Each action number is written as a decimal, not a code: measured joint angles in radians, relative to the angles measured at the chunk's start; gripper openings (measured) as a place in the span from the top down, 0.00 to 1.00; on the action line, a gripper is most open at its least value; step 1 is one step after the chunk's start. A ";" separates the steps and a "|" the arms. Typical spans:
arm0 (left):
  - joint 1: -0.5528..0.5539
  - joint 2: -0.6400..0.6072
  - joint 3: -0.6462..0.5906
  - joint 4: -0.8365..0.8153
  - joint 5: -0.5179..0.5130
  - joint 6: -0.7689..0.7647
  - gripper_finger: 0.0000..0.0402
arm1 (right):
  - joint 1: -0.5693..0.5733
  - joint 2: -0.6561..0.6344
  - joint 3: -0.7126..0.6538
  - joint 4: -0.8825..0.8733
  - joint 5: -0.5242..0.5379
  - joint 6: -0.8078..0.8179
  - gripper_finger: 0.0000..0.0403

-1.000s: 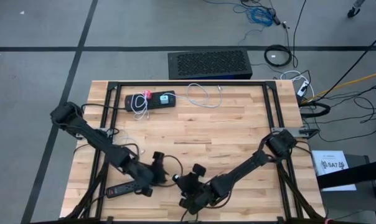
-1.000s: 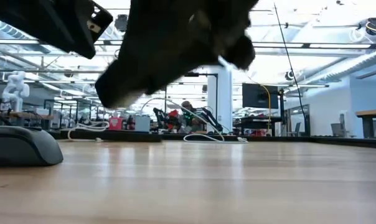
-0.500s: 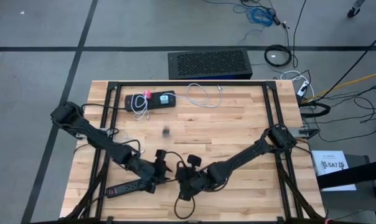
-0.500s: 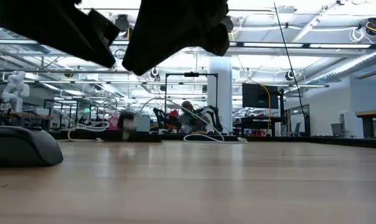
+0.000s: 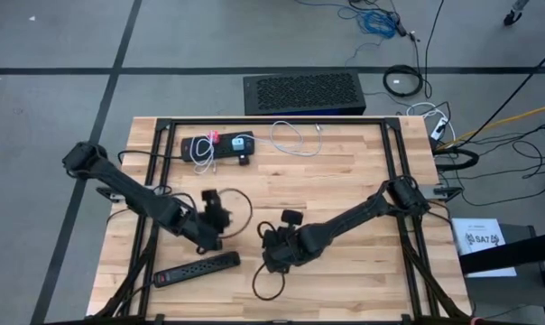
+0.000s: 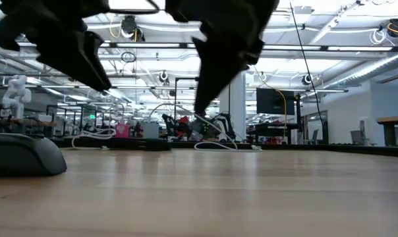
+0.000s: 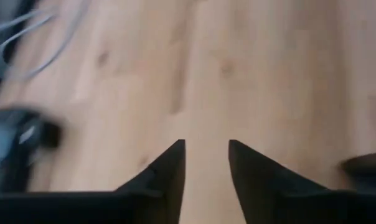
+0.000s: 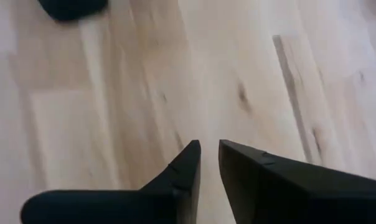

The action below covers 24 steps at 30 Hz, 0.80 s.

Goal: Insert USB
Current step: Insert the black charger adapter into the bottom left black outlet extension

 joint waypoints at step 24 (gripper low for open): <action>0.641 -0.023 -0.176 0.434 0.146 0.321 1.00 | -0.192 -0.251 -0.632 0.648 -0.154 -0.198 1.00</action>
